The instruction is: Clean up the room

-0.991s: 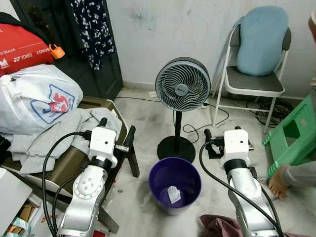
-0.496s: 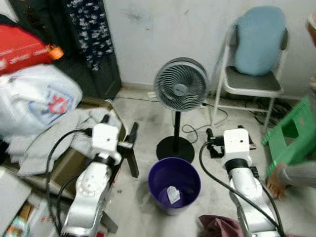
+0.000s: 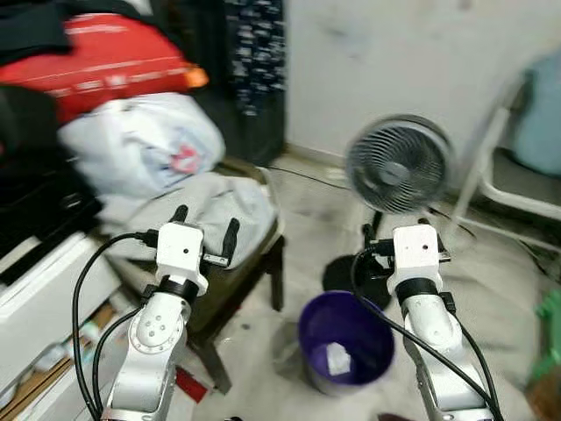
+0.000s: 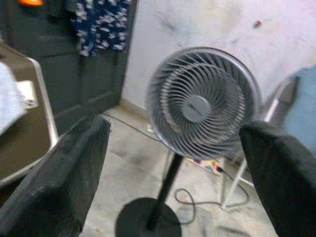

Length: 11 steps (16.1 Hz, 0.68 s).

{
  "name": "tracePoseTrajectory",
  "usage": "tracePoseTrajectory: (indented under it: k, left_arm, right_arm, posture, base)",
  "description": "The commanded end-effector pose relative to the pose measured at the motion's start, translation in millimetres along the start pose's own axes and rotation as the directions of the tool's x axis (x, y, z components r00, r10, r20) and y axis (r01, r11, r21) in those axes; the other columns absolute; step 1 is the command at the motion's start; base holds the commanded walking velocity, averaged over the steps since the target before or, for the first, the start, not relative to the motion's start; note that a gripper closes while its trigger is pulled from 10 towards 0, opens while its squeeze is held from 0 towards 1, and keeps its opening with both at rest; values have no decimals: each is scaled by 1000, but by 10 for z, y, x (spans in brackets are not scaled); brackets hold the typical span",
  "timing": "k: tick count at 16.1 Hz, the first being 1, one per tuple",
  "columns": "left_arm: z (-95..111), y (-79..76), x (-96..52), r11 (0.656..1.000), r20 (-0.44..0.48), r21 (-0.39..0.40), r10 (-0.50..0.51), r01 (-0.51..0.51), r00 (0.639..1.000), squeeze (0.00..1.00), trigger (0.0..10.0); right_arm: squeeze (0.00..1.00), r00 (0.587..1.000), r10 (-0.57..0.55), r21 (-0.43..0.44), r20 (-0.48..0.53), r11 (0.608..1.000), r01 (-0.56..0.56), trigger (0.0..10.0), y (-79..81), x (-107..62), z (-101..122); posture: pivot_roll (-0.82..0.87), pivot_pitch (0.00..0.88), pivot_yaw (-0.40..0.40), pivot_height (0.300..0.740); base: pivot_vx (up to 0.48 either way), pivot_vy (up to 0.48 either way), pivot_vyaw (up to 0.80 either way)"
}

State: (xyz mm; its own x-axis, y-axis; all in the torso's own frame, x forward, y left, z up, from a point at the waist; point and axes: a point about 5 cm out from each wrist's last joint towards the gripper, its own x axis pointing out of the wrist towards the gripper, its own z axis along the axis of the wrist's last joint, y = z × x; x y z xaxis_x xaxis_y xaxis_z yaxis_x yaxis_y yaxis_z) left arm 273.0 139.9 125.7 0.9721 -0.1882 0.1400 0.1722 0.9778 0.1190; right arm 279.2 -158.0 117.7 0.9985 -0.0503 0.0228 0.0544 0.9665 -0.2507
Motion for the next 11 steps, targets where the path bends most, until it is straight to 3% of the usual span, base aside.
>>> tracePoseTrajectory:
  k: [1,4,5,6,11]
  left_arm:
    - [33,6,26,1000,8,15,6,-6,1000,0,10000]
    - [42,-2,31,1000,13,24,0,0,1000,0,10000]
    - [17,-22,14,998,-24,-56,-29,28,999,0,10000]
    - [7,-22,1,997,-32,-73,-36,34,999,0,10000]
    - [-4,32,11,999,-23,12,48,-47,999,0,10000]
  right_arm:
    - [0,1000,-6,8,9,1000,6,10000,-9,18,42]
    - [0,1000,-13,9,4,1000,13,10000,-17,11,38]
    - [0,1000,-10,18,4,1000,10,10000,-9,5,34]
    - [0,1000,-9,28,3,1000,9,10000,-3,1,30]
    - [0,1000,-30,45,-2,999,30,10000,-25,14,15]
  posture:
    - [-130,0,50,740]
    - [-131,0,54,740]
    - [-127,0,55,740]
    - [-128,0,57,740]
    - [-130,0,62,740]
  base:
    - [0,0,800]
    - [0,0,800]
    - [0,0,800]
    - [0,0,800]
    - [0,0,800]
